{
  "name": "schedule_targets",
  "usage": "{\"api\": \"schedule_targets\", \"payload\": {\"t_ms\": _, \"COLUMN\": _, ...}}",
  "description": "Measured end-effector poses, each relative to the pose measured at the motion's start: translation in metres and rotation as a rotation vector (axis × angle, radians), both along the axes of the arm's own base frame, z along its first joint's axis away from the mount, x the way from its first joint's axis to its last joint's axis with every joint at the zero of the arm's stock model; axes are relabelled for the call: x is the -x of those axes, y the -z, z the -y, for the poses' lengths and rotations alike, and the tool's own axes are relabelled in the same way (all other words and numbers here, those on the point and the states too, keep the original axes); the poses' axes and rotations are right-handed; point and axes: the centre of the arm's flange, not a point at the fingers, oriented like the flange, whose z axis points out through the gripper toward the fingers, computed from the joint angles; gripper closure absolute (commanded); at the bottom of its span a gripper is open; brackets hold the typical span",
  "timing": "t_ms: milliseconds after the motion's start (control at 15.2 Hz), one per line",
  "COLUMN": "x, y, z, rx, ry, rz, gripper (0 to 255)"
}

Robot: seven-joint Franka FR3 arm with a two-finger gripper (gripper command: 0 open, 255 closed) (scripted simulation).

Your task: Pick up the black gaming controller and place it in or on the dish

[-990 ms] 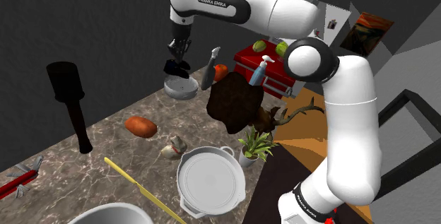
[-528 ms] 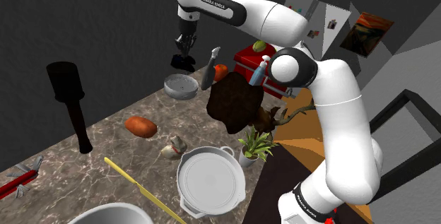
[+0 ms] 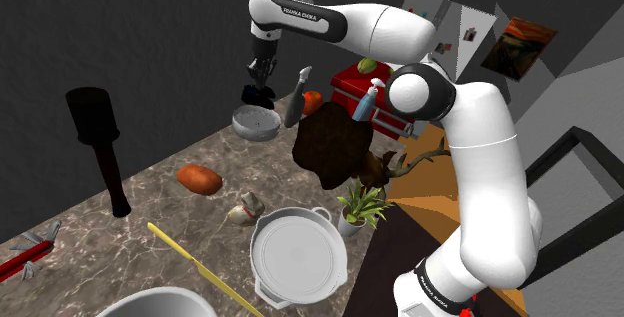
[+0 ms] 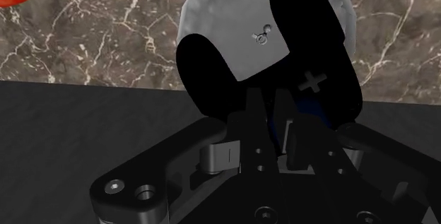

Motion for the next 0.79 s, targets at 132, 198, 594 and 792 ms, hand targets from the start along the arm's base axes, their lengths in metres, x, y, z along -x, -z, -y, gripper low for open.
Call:
{"api": "schedule_targets", "payload": {"t_ms": 132, "x": 0.001, "y": 0.017, "z": 0.002, "rx": -0.001, "ry": 0.0, "rz": 0.001, "gripper": 255}}
{"api": "schedule_targets", "payload": {"t_ms": 198, "x": -0.001, "y": 0.02, "z": 0.001, "rx": -0.001, "ry": 0.002, "rz": 0.005, "gripper": 255}}
{"api": "schedule_targets", "payload": {"t_ms": 594, "x": 0.002, "y": 0.059, "z": 0.0, "rx": 0.0, "ry": 0.0, "rz": -0.005, "gripper": 255}}
{"api": "schedule_targets", "payload": {"t_ms": 792, "x": 0.001, "y": 0.063, "z": -0.001, "rx": -0.001, "ry": 0.0, "rz": -0.002, "gripper": 255}}
